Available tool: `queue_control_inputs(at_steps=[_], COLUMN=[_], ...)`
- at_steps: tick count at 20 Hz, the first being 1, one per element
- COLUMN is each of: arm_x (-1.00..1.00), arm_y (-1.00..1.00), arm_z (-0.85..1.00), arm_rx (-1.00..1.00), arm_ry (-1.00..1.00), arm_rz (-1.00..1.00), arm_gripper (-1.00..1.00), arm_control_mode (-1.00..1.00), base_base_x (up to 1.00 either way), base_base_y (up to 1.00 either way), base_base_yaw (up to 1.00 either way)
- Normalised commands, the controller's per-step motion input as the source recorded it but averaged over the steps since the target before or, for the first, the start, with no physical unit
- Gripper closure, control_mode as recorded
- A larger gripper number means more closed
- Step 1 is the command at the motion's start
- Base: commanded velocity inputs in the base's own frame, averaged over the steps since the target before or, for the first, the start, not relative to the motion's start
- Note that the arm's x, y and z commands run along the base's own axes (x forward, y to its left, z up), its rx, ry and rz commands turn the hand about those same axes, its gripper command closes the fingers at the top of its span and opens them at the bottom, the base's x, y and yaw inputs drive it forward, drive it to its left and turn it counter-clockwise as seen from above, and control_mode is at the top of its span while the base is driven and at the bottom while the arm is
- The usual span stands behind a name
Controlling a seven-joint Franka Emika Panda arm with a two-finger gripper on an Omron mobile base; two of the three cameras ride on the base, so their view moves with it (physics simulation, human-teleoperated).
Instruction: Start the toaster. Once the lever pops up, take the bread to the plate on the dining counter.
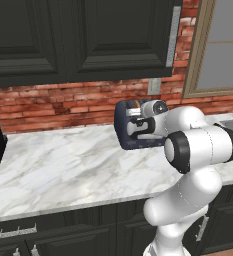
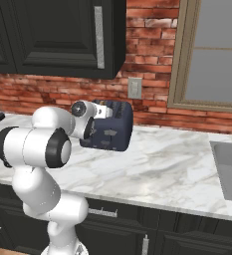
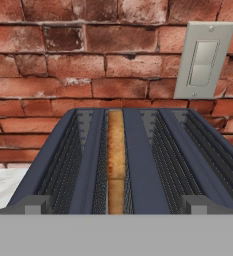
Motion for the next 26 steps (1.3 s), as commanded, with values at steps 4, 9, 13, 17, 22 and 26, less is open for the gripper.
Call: queue_control_inputs(at_steps=[4,9,13,17,22,26], arm_x=[0.04,0.16,0.19,0.12,0.13,0.15], arm_y=[0.00,0.00,0.00,0.00,0.00,0.00], arm_z=[0.00,-0.04,0.00,0.00,0.00,-0.03], arm_rx=[0.00,0.00,0.00,0.00,0.00,0.00], arm_ry=[0.00,0.00,-0.01,0.00,0.00,0.00], arm_rz=[0.00,0.00,0.00,0.00,0.01,0.01], arm_gripper=[-1.00,-1.00,-1.00,-1.00,-1.00,-1.00], arm_control_mode=[-1.00,-1.00,-1.00,-1.00,-1.00,-1.00], base_base_x=[0.00,0.00,0.00,0.00,0.00,0.00], base_base_y=[0.00,0.00,0.00,0.00,0.00,0.00], base_base_yaw=[0.00,0.00,0.00,0.00,0.00,0.00])
